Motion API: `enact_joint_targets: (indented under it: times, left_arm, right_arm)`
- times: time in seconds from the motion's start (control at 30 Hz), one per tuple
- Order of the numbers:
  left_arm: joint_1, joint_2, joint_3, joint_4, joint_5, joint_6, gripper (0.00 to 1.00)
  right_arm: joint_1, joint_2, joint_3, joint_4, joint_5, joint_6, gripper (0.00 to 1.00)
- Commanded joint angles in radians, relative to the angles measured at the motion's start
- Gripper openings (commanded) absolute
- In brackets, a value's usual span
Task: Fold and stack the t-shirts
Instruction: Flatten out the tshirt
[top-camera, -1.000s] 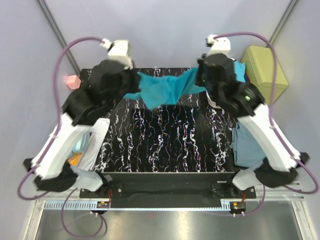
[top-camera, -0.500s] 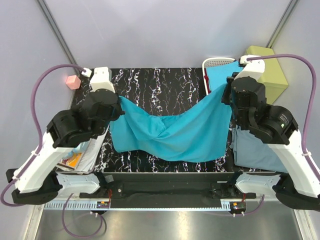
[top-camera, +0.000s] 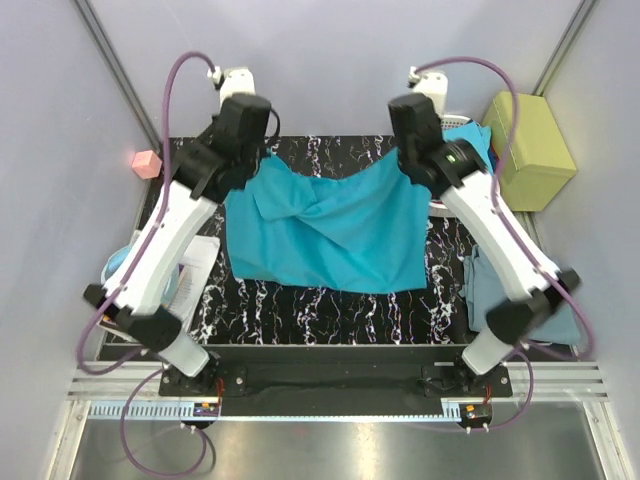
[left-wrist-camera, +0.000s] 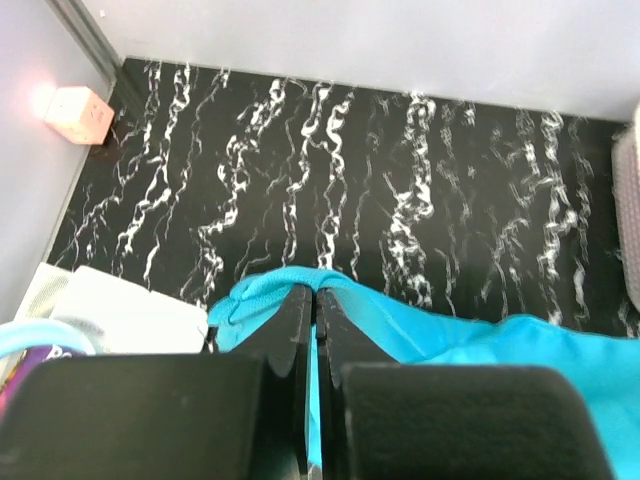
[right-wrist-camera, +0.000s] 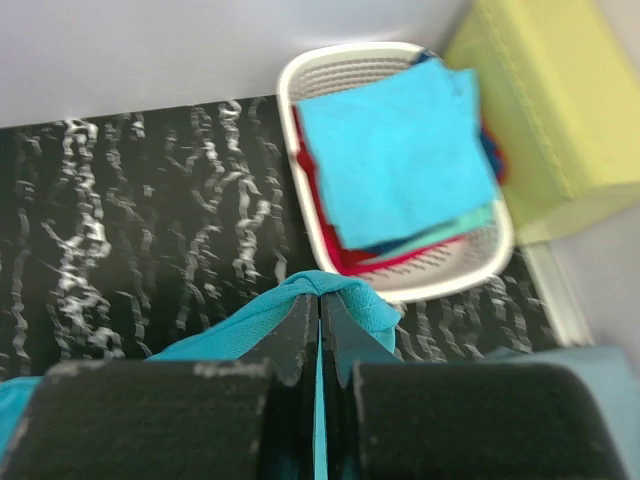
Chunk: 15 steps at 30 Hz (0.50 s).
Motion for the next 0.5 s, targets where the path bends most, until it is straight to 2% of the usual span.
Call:
enact_joint_targets:
  times: [0.0,0.03,0.17,0.3,0.4,0.47]
  left_arm:
    - [0.115,0.181,0.241,0.080,0.158,0.105,0.00]
    - [0.124,0.216,0.353,0.077,0.159,0.119,0.00]
    - [0.154,0.263,0.435,0.182,0.215,0.157,0.00]
    - [0.152,0.243,0.478,0.212,0.251,0.182,0.00]
    - [0.123,0.212,0.506,0.215,0.230,0.202,0.00]
    - [0.086,0.197,0.519,0.216,0.210,0.223,0.00]
  right_arm:
    - [-0.049,0.245,0.312,-0.022,-0.130,0.046,0.00]
    - [-0.060,0.281,0.439,-0.042,-0.155,0.051,0.00]
    - [-0.097,0.367,0.656,-0.018,-0.233,0.048,0.00]
    - [-0.083,0.303,0.647,0.004,-0.255,0.014,0.00]
    - [-0.013,0.232,0.555,0.065,-0.183,-0.058,0.00]
    - [0.030,0.217,0.552,0.080,-0.143,-0.093,0.00]
